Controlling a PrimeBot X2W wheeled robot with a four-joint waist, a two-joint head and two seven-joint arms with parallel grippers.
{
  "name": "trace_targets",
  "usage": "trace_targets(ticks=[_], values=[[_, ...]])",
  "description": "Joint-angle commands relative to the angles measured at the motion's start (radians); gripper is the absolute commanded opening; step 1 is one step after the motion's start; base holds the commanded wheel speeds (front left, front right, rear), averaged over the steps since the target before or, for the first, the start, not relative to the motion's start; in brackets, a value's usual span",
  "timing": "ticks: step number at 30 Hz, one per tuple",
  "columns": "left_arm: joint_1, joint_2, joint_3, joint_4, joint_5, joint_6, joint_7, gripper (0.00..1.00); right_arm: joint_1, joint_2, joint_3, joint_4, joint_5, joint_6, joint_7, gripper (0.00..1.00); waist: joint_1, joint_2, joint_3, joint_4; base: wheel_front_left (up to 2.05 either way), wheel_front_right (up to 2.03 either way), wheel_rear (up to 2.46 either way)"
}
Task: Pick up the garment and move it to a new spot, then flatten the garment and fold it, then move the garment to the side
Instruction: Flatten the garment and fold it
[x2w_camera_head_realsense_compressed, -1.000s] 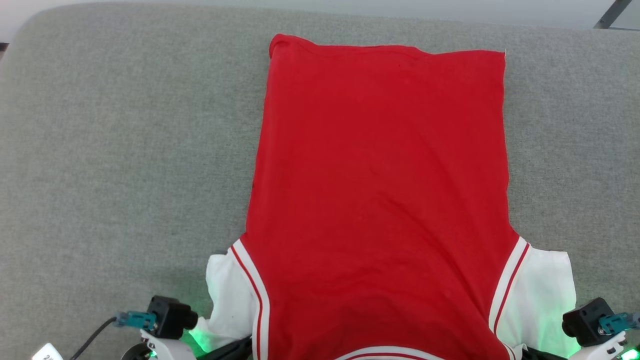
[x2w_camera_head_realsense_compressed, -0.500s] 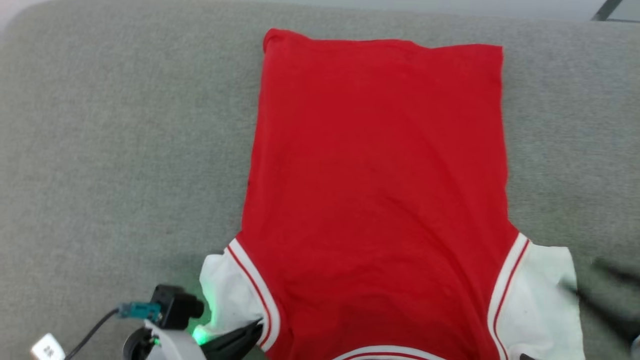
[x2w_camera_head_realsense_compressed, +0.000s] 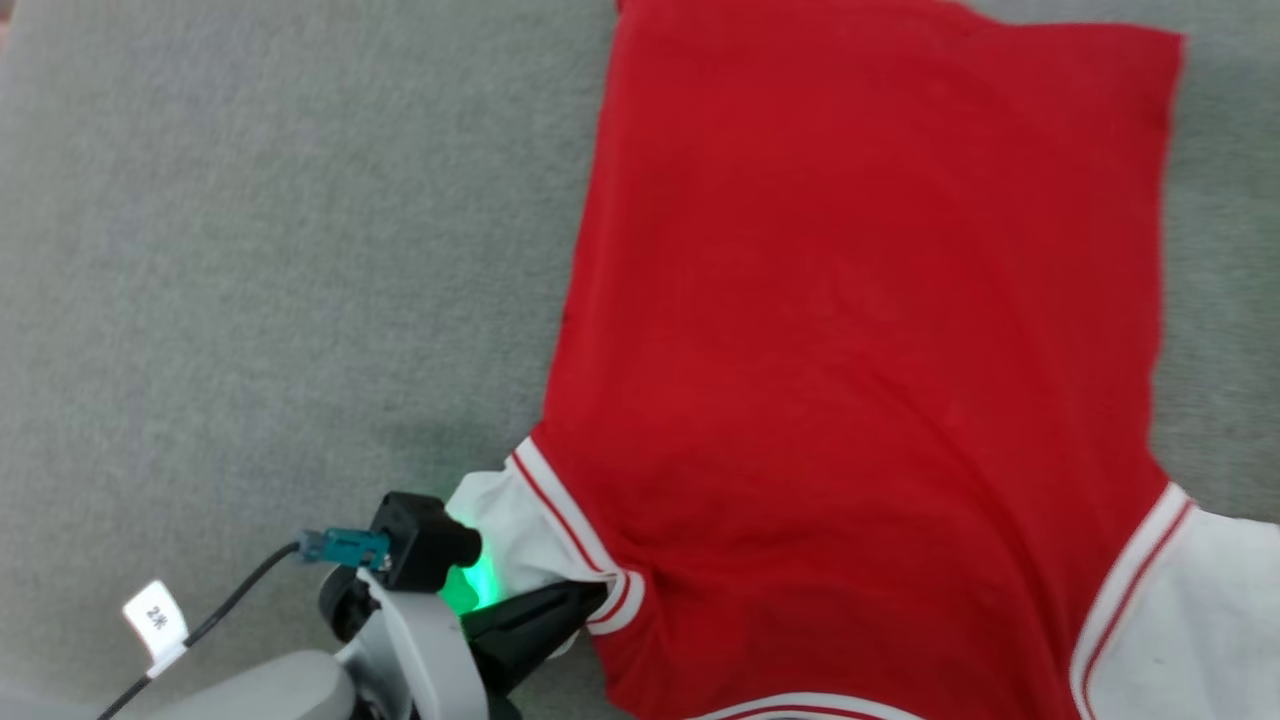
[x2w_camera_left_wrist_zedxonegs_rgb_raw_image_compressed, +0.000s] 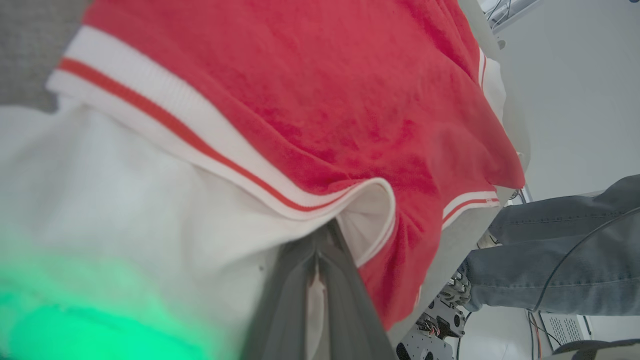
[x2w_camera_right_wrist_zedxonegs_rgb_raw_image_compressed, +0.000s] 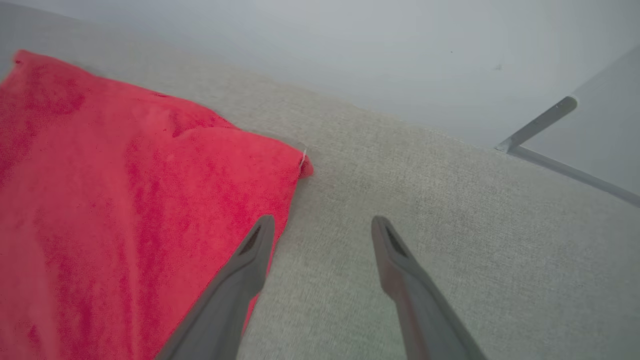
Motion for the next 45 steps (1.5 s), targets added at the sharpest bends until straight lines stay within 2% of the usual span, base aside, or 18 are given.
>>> trace_targets(ticks=[1, 4, 8, 13, 16, 17, 18, 19, 24, 30, 36, 39, 42, 45], values=[[-0.011, -0.012, 0.000, 0.007, 0.003, -0.006, 0.001, 0.00, -0.034, 0.007, 0.025, 0.041, -0.013, -0.001, 0.029, 1.00, 0.0000, 0.0000, 0.054, 0.056, 0.00, 0.00, 0.00], [-0.029, -0.033, -0.003, 0.014, -0.001, -0.016, -0.001, 0.00, -0.160, 0.041, 0.051, 0.186, -0.034, -0.001, 0.109, 1.00, 0.0000, 0.0000, 0.082, 0.082, 0.00, 0.00, 0.00], [-0.054, -0.052, -0.007, 0.036, 0.009, -0.025, -0.009, 0.00, -0.255, 0.064, 0.096, 0.311, -0.056, -0.001, 0.175, 1.00, 0.0000, 0.0000, 0.115, 0.105, 0.00, 0.00, 0.00], [-0.087, -0.066, -0.007, 0.072, 0.005, -0.024, -0.024, 0.00, -0.299, 0.062, 0.169, 0.410, -0.099, -0.001, 0.191, 1.00, 0.0000, 0.0000, 0.131, 0.114, 0.00, 0.00, 0.00], [-0.103, -0.077, -0.009, 0.087, 0.004, -0.023, -0.043, 0.00, -0.291, 0.074, 0.182, 0.456, -0.091, -0.001, 0.164, 1.00, 0.0000, 0.0000, 0.131, 0.118, 0.00, 0.00, 0.00], [-0.106, -0.083, -0.012, 0.086, 0.000, -0.024, -0.050, 0.00, -0.286, 0.079, 0.190, 0.468, -0.085, -0.001, 0.159, 0.49, 0.0000, 0.0000, 0.129, 0.119, 0.00, 0.00, 0.00], [-0.109, -0.088, -0.015, 0.085, -0.005, -0.024, -0.058, 0.00, -0.281, 0.083, 0.201, 0.474, -0.074, 0.000, 0.154, 0.15, 0.0000, 0.0000, 0.126, 0.120, 0.00, 0.00, 0.00], [-0.111, -0.089, -0.020, 0.087, -0.010, -0.024, -0.064, 0.00, -0.277, 0.084, 0.207, 0.482, -0.066, 0.000, 0.144, 0.00, 0.0000, 0.0000, 0.122, 0.119, 0.00, 0.00, 0.00], [-0.112, -0.079, -0.041, 0.104, -0.024, -0.024, -0.097, 0.00, -0.259, 0.062, 0.221, 0.493, -0.023, 0.000, 0.088, 0.00, 0.0000, 0.0000, 0.085, 0.108, 0.00, 0.00, 0.00], [-0.070, -0.065, -0.059, 0.133, -0.043, -0.028, -0.138, 0.00, -0.145, 0.002, 0.228, 0.407, 0.103, 0.000, -0.006, 0.00, 0.0000, 0.0000, -0.017, 0.081, 0.00, 0.00, 0.00], [-0.007, -0.037, -0.048, 0.143, -0.069, -0.032, -0.171, 0.00, 0.137, -0.129, 0.227, 0.166, 0.239, 0.000, -0.009, 0.00, 0.0000, 0.0000, -0.113, 0.030, 0.00, 0.00, 0.00], [0.015, -0.020, -0.032, 0.140, -0.063, -0.019, -0.179, 0.00, 0.313, -0.186, 0.196, 0.034, 0.283, 0.000, 0.005, 0.00, 0.0000, 0.0000, -0.140, 0.003, 0.00, 0.00, 0.00], [0.031, -0.009, -0.017, 0.132, -0.064, -0.005, -0.183, 0.00, 0.499, -0.211, 0.137, -0.071, 0.306, 0.000, 0.004, 0.00, 0.0000, 0.0000, -0.160, -0.020, 0.00, 0.00, 0.00], [0.042, 0.004, -0.005, 0.126, -0.068, 0.010, -0.185, 0.00, 0.671, -0.203, 0.091, -0.167, 0.290, 0.000, 0.013, 0.00, 0.0000, 0.0000, -0.169, -0.040, 0.00, 0.00, 0.00]])
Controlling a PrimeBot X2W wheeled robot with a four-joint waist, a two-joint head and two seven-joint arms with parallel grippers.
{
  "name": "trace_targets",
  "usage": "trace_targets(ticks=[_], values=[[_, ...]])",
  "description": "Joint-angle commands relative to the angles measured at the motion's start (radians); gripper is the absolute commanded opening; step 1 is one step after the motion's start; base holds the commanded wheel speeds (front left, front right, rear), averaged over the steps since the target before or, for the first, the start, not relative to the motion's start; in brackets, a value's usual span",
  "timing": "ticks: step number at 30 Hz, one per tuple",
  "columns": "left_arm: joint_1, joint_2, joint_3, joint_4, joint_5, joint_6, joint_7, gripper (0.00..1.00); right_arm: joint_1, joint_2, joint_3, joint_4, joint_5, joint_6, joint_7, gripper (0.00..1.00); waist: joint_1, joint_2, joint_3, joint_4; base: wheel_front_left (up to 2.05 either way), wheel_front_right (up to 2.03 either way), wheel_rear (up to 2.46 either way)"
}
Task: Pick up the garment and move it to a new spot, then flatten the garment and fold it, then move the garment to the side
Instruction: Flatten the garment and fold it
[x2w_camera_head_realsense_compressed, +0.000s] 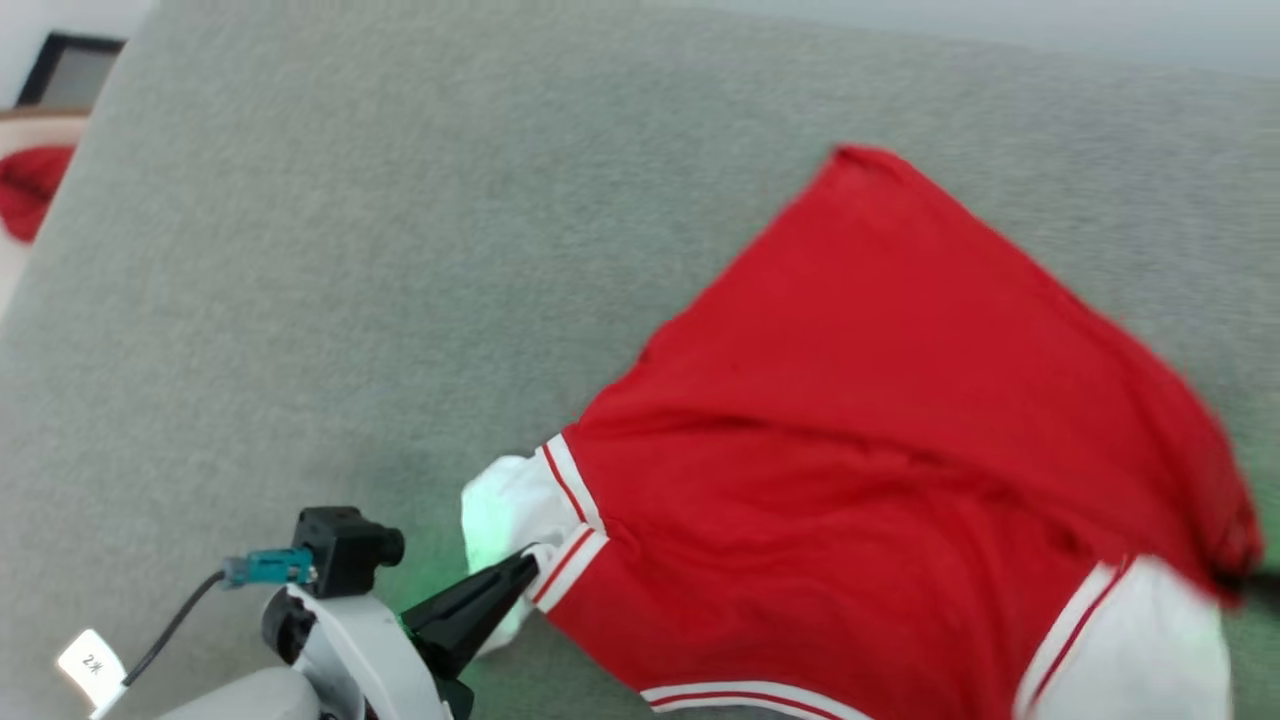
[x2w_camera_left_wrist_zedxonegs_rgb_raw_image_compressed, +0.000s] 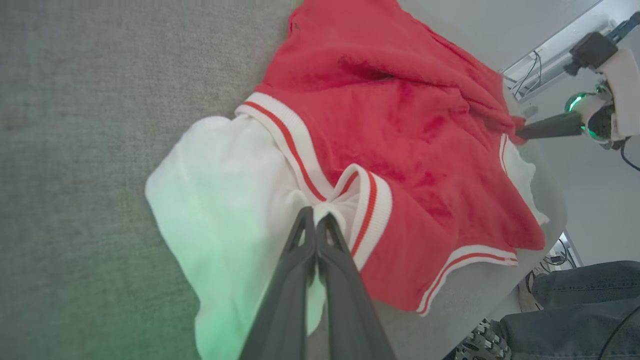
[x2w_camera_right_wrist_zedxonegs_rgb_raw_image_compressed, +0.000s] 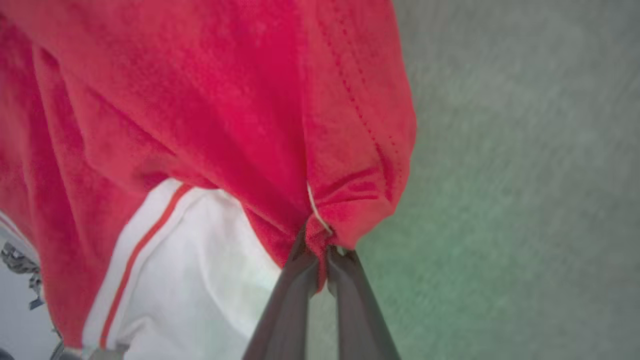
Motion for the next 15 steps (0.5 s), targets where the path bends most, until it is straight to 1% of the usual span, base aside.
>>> trace_targets(ticks=[1, 3, 8, 9, 10, 12, 14, 15], values=[[0.011, 0.006, 0.006, -0.002, -0.002, 0.010, -0.004, 0.00, 0.075, 0.019, -0.024, -0.036, -0.020, 0.000, 0.009, 0.00, 0.0000, 0.0000, -0.036, -0.045, 0.00, 0.00, 0.00], [0.012, 0.010, 0.010, -0.006, 0.004, 0.018, -0.005, 0.00, 0.175, 0.050, -0.058, -0.098, -0.044, 0.000, 0.017, 0.00, 0.0000, 0.0000, -0.037, -0.050, 0.00, 0.00, 0.00], [0.021, 0.015, 0.020, -0.012, 0.006, 0.027, -0.006, 0.00, 0.366, 0.168, -0.102, -0.225, -0.102, 0.000, 0.049, 0.00, 0.0000, 0.0000, -0.035, -0.062, 0.00, 0.00, 0.00], [0.024, 0.015, 0.021, -0.012, 0.007, 0.028, -0.007, 0.00, 0.391, 0.189, -0.101, -0.239, -0.115, 0.000, 0.054, 0.00, 0.0000, 0.0000, -0.035, -0.065, 0.00, 0.00, 0.00], [0.024, 0.015, 0.021, -0.012, 0.007, 0.028, -0.007, 0.00, 0.391, 0.189, -0.101, -0.239, -0.115, 0.000, 0.054, 0.00, 0.0000, 0.0000, -0.035, -0.065, 0.00, 0.00, 0.00], [0.031, 0.014, 0.024, -0.010, 0.007, 0.031, -0.007, 0.00, 0.430, 0.226, -0.087, -0.257, -0.142, 0.000, 0.068, 0.00, 0.0000, 0.0000, -0.038, -0.070, 0.00, 0.00, 0.00], [0.035, 0.011, 0.025, -0.009, 0.007, 0.030, -0.006, 0.00, 0.442, 0.247, -0.076, -0.264, -0.177, 0.000, 0.061, 0.00, 0.0000, 0.0000, -0.041, -0.072, 0.00, 0.00, 0.00], [0.040, 0.011, 0.025, -0.008, 0.006, 0.031, -0.006, 0.00, 0.446, 0.257, -0.074, -0.266, -0.193, 0.000, 0.055, 0.11, 0.0000, 0.0000, -0.044, -0.074, 0.00, 0.00, 0.00]])
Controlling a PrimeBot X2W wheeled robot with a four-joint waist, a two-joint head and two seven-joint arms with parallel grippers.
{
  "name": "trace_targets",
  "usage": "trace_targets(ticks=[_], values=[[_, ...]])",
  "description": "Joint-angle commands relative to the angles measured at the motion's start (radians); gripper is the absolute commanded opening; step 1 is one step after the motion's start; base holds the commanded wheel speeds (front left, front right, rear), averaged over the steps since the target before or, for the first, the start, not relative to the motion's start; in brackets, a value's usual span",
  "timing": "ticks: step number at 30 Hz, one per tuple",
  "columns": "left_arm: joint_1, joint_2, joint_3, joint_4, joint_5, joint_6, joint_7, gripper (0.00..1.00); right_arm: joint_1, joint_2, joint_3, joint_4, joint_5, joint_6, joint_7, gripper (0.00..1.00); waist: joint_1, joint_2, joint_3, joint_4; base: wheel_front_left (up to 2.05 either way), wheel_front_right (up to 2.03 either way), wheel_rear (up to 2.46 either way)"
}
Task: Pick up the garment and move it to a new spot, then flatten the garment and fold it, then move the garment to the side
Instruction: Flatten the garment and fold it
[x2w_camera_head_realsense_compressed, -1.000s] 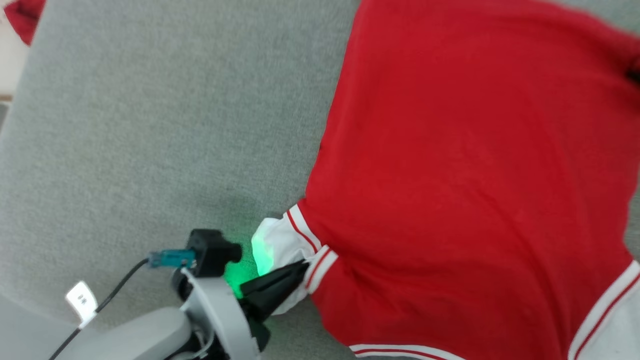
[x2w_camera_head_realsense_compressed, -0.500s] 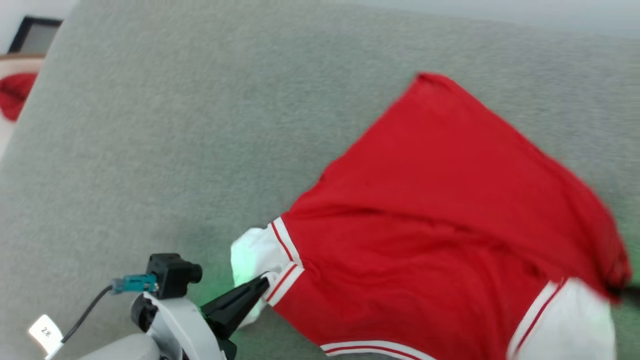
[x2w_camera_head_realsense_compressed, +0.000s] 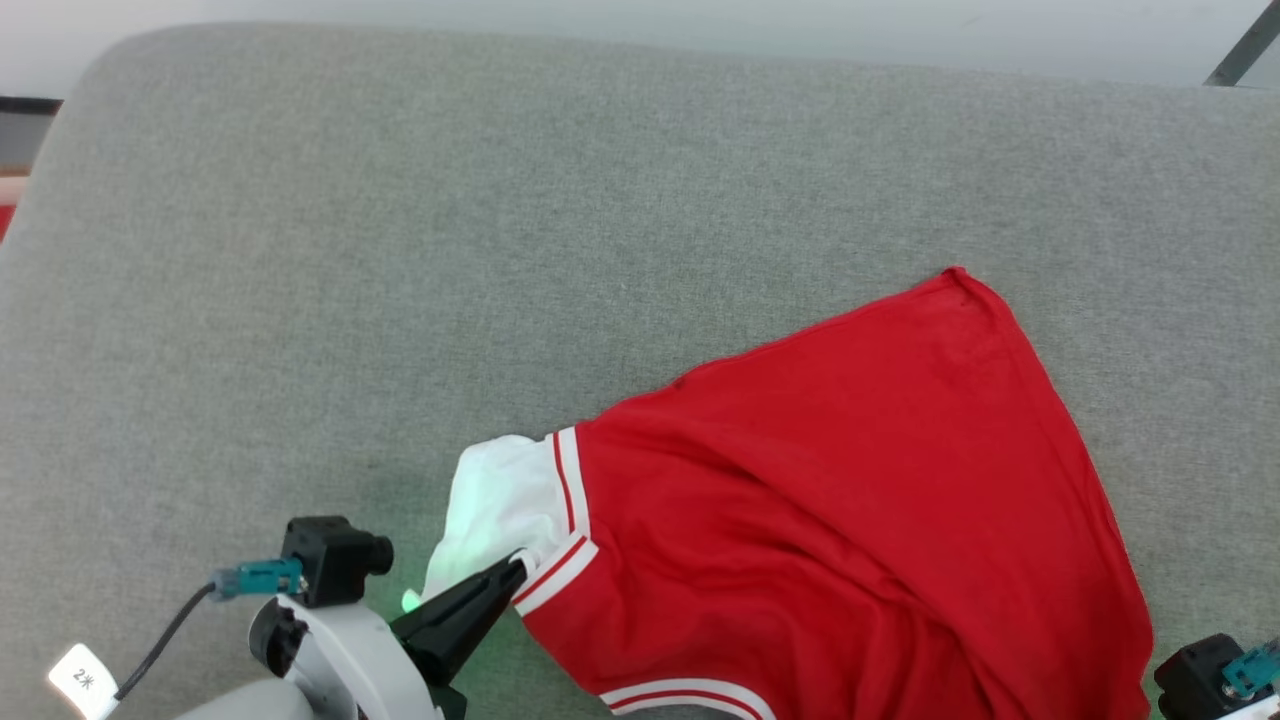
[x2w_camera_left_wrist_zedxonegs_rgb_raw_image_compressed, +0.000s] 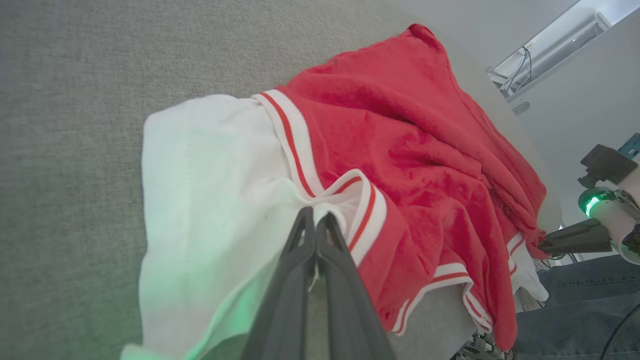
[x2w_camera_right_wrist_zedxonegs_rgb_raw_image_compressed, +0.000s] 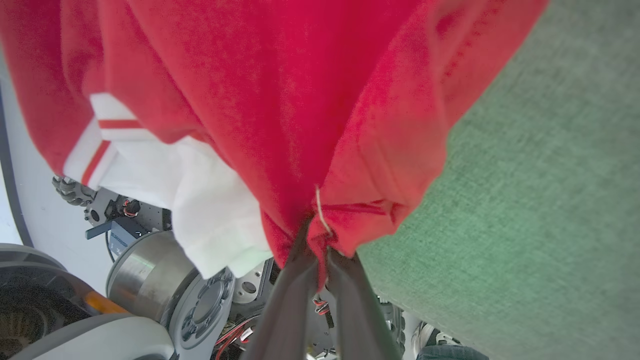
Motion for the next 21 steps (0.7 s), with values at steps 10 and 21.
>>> trace_targets(ticks=[10, 21], values=[[0.026, -0.010, 0.008, -0.013, 0.016, -0.005, -0.004, 0.00, -0.064, -0.015, -0.234, -0.206, 0.005, 0.000, -0.002, 1.00, 0.0000, 0.0000, -0.020, 0.012, 0.00, 0.00, 0.00], [-0.040, -0.065, 0.003, -0.007, 0.054, -0.028, 0.010, 0.00, -0.575, -0.106, -0.083, -0.061, -0.033, 0.000, -0.068, 1.00, 0.0000, 0.0000, 0.035, 0.103, 0.00, 0.00, 0.00]])
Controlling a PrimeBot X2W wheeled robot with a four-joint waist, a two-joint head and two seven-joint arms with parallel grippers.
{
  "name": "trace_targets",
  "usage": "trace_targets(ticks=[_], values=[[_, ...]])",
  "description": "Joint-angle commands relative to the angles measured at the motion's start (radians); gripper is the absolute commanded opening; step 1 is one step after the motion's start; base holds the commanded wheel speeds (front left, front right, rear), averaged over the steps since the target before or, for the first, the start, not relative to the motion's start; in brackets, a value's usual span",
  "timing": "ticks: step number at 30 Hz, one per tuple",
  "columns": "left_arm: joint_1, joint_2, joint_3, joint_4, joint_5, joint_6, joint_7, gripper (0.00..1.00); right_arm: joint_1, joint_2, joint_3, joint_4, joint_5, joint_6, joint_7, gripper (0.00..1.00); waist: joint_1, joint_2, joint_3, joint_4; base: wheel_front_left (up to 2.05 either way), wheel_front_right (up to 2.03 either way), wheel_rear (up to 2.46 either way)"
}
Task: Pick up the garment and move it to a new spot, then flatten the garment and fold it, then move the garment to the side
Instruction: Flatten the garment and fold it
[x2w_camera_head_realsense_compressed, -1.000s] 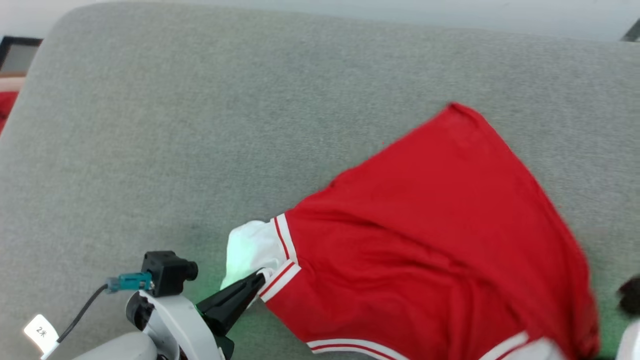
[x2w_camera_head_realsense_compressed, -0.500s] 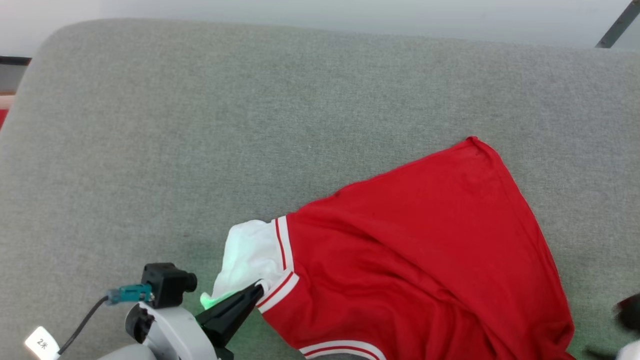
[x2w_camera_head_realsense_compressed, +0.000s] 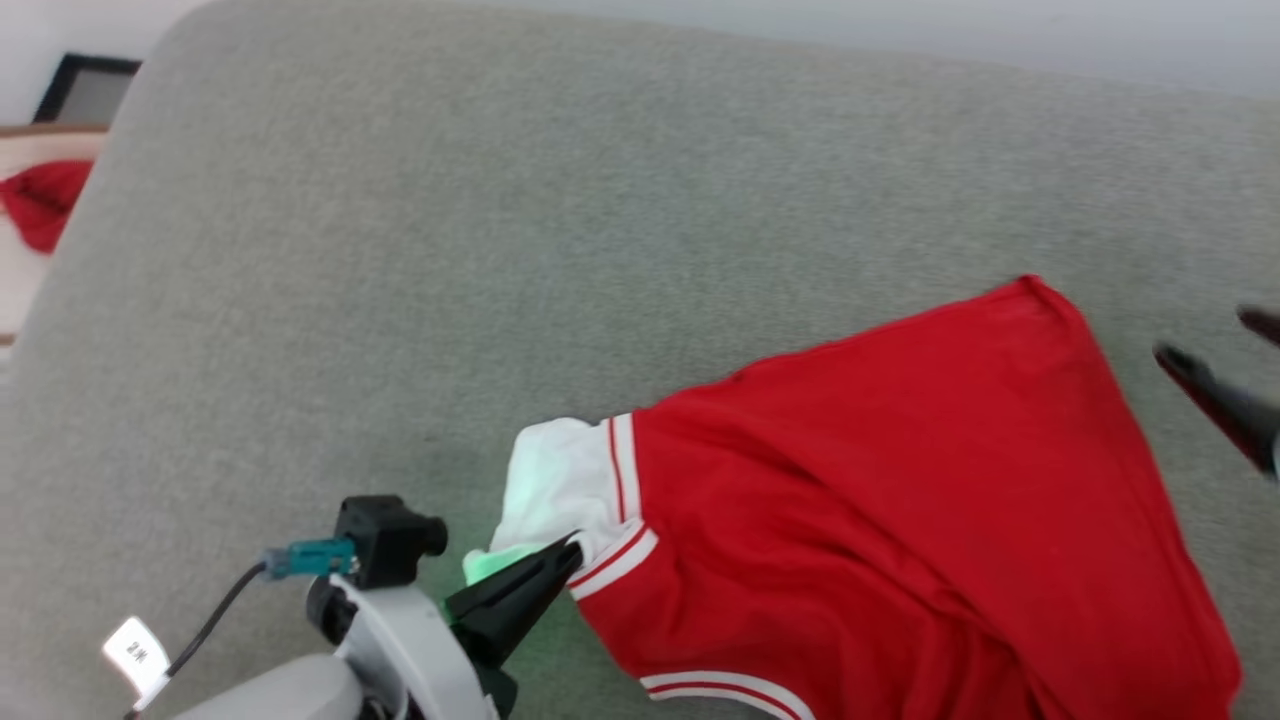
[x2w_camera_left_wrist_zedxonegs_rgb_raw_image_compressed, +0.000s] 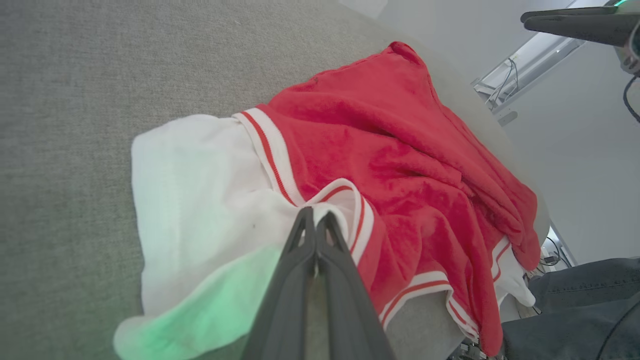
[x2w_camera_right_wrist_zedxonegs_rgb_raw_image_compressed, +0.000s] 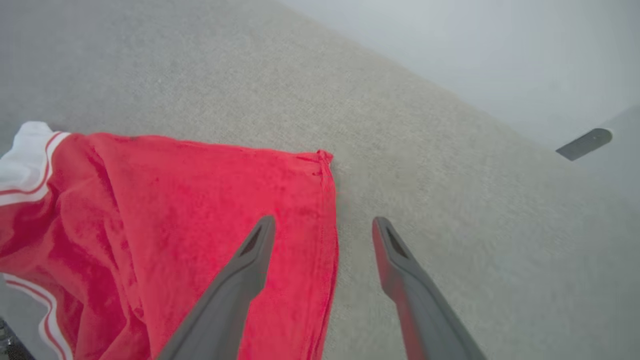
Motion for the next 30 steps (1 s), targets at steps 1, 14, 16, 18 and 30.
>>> trace_targets(ticks=[1, 14, 16, 18, 30], values=[[-0.013, -0.008, 0.002, 0.002, 0.007, -0.009, -0.001, 0.00, -0.048, -0.001, 0.024, 0.030, -0.005, 0.000, -0.006, 1.00, 0.0000, 0.0000, 0.027, 0.034, 0.00, 0.00, 0.00], [-0.079, -0.099, 0.018, 0.071, 0.015, -0.036, -0.007, 0.00, -0.382, -0.028, 0.398, 0.541, -0.018, 0.000, -0.036, 1.00, 0.0000, 0.0000, 0.104, 0.118, 0.00, 0.00, 0.00], [-0.082, -0.112, 0.020, 0.081, 0.011, -0.038, -0.008, 0.00, -0.384, -0.040, 0.456, 0.573, -0.005, 0.000, -0.033, 1.00, 0.0000, 0.0000, 0.105, 0.120, 0.00, 0.00, 0.00], [-0.084, -0.117, 0.022, 0.092, 0.008, -0.041, -0.010, 0.00, -0.376, -0.039, 0.505, 0.603, 0.017, 0.000, -0.032, 0.47, 0.0000, 0.0000, 0.100, 0.115, 0.00, 0.00, 0.00], [-0.156, -0.054, 0.058, 0.043, -0.144, -0.042, 0.017, 0.00, -0.524, 0.082, 0.340, 0.851, 0.009, 0.000, -0.374, 0.00, 0.0000, 0.0000, 0.006, 0.041, 0.00, 0.00, 0.00]])
